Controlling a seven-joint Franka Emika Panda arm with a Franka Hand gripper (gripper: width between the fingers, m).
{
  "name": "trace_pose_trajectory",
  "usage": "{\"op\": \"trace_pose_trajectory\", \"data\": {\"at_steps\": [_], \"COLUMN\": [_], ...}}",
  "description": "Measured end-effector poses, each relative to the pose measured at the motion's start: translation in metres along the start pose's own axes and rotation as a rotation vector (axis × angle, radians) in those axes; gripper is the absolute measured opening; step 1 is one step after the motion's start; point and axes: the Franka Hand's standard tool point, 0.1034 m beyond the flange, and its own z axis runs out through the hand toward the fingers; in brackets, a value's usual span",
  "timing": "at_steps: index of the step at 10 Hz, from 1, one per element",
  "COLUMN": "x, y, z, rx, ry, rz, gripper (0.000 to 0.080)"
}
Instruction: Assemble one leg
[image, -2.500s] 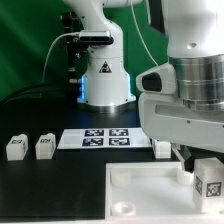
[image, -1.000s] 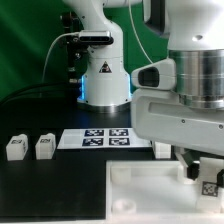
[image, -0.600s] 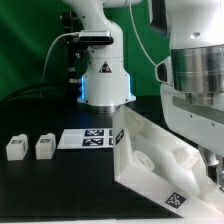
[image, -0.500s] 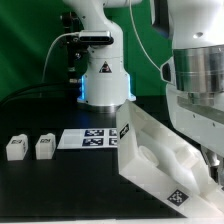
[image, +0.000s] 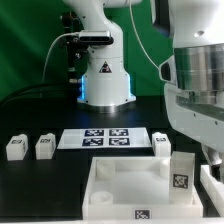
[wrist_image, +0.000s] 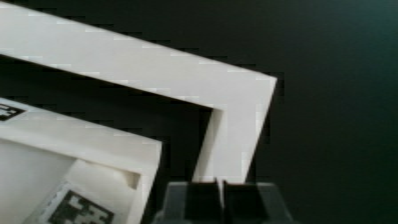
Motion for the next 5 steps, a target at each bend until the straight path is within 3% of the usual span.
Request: {"op": "trace_pose_trajectory", "data": {"at_steps": [1, 2, 3, 4, 5], "x": [-0.001, -0.002, -0.004, -0.004, -0.004], "y": [-0.002, -0.003, -0.006, -0.011, -0.010], "z": [-0.008, -0.015, -0.028, -0.039, -0.038], "rx": [0.008, 0.015, 0.024, 0.041, 0.040], "ry": [-0.001, -0.003, -0.009, -0.019, -0.022], "rz": [-0.027, -0.039, -0.042, -0.027, -0.017], "gripper": [0.0121, 0.0121, 0.0315, 0.0454, 0.0577]}}
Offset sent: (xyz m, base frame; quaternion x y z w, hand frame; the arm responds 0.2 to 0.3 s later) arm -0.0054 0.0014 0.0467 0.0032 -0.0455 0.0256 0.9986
